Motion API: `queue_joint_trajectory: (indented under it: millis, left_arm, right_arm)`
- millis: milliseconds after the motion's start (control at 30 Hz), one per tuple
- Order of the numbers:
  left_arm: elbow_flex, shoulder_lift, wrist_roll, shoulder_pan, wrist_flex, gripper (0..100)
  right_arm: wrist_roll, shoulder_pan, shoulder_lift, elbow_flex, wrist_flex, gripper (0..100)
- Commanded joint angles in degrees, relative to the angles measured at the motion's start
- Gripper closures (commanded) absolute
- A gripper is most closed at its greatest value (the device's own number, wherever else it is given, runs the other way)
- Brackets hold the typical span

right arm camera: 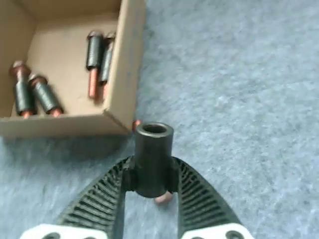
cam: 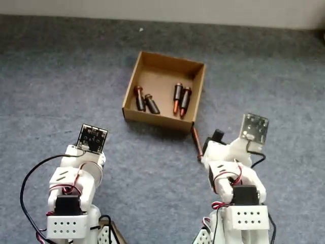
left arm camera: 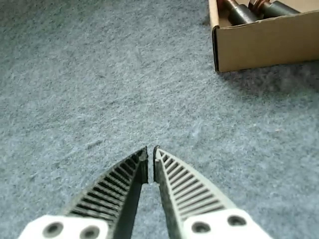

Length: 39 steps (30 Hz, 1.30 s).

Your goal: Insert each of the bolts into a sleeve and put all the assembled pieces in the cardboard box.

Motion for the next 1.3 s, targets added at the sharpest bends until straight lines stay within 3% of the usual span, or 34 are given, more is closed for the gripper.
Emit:
queue_joint_trajectory:
  millis: [0,467,767,900,1067,1267]
  left_arm:
    - [0.5,-0.5,-0.4,1.0,0.0,95]
    - [-7.8,0.1,-0.5,6.5,0.3,95]
    - [-20.3,2.4,-0.4,23.0,6.7,95]
    - [-27.7,13.6,-0.4,27.3,7.3,95]
    - [-41.0,32.3,-0.8,30.5,7.3,86]
    - [-54.7,52.3,-11.7,35.5,7.3,83]
  right_arm:
    - [-2.1,4.0,-2.2,4.1,-8.6,99.5]
    - [-8.4,16.2,-2.3,9.5,-17.5,99.5]
    - [-9.0,21.8,-2.5,14.5,-27.5,99.5]
    - [-9.0,23.5,-2.5,14.5,-27.6,99.5]
    - [-9.1,26.5,-2.5,14.4,-27.6,99.5]
    - [-9.1,29.8,-2.5,14.1,-27.6,99.5]
